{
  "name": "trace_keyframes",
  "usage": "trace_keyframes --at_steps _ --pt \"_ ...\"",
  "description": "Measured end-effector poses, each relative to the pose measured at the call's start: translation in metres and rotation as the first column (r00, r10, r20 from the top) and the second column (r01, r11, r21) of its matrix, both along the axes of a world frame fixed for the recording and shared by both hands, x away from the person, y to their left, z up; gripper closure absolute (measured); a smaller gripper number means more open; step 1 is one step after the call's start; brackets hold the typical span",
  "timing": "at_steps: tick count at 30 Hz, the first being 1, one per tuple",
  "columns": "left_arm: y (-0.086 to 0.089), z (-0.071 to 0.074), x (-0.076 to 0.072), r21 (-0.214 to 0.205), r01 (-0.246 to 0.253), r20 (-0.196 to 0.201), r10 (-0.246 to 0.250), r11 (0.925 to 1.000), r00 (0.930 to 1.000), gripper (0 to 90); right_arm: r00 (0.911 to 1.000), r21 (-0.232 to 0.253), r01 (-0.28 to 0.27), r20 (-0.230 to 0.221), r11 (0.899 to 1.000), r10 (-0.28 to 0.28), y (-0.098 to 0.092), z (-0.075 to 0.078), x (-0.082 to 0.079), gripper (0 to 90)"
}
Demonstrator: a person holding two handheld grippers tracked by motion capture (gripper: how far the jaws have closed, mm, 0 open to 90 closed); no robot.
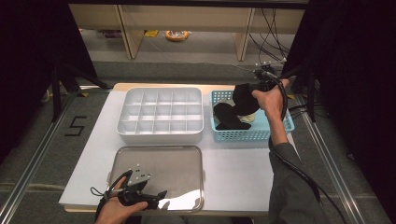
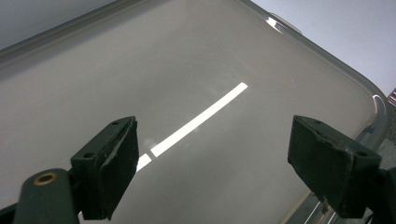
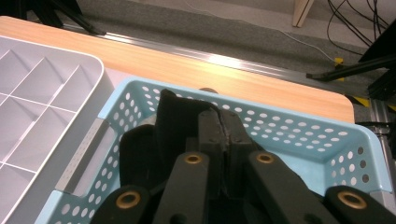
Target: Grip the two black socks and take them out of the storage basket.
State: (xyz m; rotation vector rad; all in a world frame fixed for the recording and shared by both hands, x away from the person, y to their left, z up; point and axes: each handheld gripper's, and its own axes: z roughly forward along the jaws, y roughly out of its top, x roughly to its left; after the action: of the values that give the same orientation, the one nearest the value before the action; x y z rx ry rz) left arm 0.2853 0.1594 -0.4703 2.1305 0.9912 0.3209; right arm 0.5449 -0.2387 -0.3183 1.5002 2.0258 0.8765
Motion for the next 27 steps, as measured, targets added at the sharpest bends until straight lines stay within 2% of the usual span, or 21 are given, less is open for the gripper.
trace_keyframes --at_steps 1,3,4,5,6,9,10,11,12,13,14,15,21,22,25,26,27 --pt "0.0 0.0 0.0 -0.001 0.001 0.001 -0.001 1.0 1.0 16.0 1.0 -0.008 0.003 0.004 1.0 -0.003 0.0 0.0 0.0 89.2" --pt "0.0 0.0 0.0 0.001 0.003 0.0 -0.003 1.0 1.0 16.0 0.9999 0.023 0.013 0.004 1.0 -0.013 0.003 0.002 -0.002 89.2" --pt "0.0 -0.001 0.0 0.003 0.008 0.004 -0.008 1.0 1.0 16.0 1.0 0.01 0.005 -0.002 1.0 -0.005 0.002 0.004 -0.003 89.2" --pt "0.0 -0.001 0.0 0.005 0.01 0.001 -0.01 0.9999 0.9999 16.0 1.0 0.02 0.008 0.003 1.0 -0.008 0.002 0.005 -0.004 89.2" --pt "0.0 -0.001 0.0 0.005 0.007 0.002 -0.007 1.0 1.0 16.1 0.9999 0.003 0.002 0.013 1.0 -0.002 0.001 0.007 -0.004 89.2" --pt "-0.001 -0.001 0.0 0.005 0.005 0.001 -0.005 1.0 1.0 16.0 0.9996 0.026 -0.008 0.027 1.0 0.007 0.001 0.012 -0.009 89.2" --pt "0.0 0.0 0.0 0.01 0.011 0.001 -0.011 0.9999 0.9999 16.0 0.9996 0.022 -0.015 0.025 1.0 0.014 0.001 0.014 -0.01 89.2" --pt "-0.001 -0.001 0.0 0.003 -0.001 0.004 0.001 1.0 1.0 16.1 0.9988 0.019 -0.026 0.041 0.999 0.025 -0.001 0.016 -0.012 89.2" --pt "-0.001 -0.001 0.0 0.002 -0.002 0.006 0.002 1.0 1.0 16.0 0.9993 0.039 -0.018 0.033 0.999 0.016 0.0 0.019 -0.016 89.1" --pt "-0.002 -0.001 0.0 -0.001 -0.003 0.006 0.003 1.0 1.0 16.1 0.9978 0.021 -0.041 0.053 0.999 0.04 -0.002 0.02 -0.017 89.1" --pt "-0.002 -0.001 0.0 -0.004 -0.007 0.003 0.007 1.0 1.0 16.1 0.9983 0.034 -0.033 0.049 0.999 0.031 -0.002 0.023 -0.021 89.2" --pt "-0.002 -0.001 0.0 -0.007 -0.009 0.0 0.009 0.9999 1.0 16.0 0.997 0.021 -0.048 0.061 0.999 0.047 -0.005 0.024 -0.023 89.2" --pt "-0.001 -0.001 0.0 0.001 -0.003 0.008 0.003 1.0 1.0 16.1 0.9925 0.03 -0.088 0.087 0.996 0.086 -0.015 0.035 -0.046 89.1" --pt "-0.001 0.0 0.0 0.005 0.008 -0.008 -0.008 1.0 0.9999 16.1 0.9903 0.026 -0.1 0.099 0.995 0.097 -0.018 0.036 -0.049 89.1" --pt "0.0 0.0 0.0 0.013 0.013 0.003 -0.013 0.9998 0.9999 16.1 0.9887 0.049 -0.107 0.111 0.993 0.101 -0.023 0.04 -0.063 89.1" --pt "-0.002 -0.001 0.0 -0.001 -0.008 0.007 0.008 1.0 0.9999 16.1 0.9881 0.047 -0.11 0.113 0.993 0.104 -0.025 0.041 -0.068 89.1" --pt "0.0 0.0 0.0 0.011 0.007 0.003 -0.007 0.9999 1.0 16.1 0.9865 0.046 -0.12 0.118 0.992 0.113 -0.026 0.042 -0.073 89.2"
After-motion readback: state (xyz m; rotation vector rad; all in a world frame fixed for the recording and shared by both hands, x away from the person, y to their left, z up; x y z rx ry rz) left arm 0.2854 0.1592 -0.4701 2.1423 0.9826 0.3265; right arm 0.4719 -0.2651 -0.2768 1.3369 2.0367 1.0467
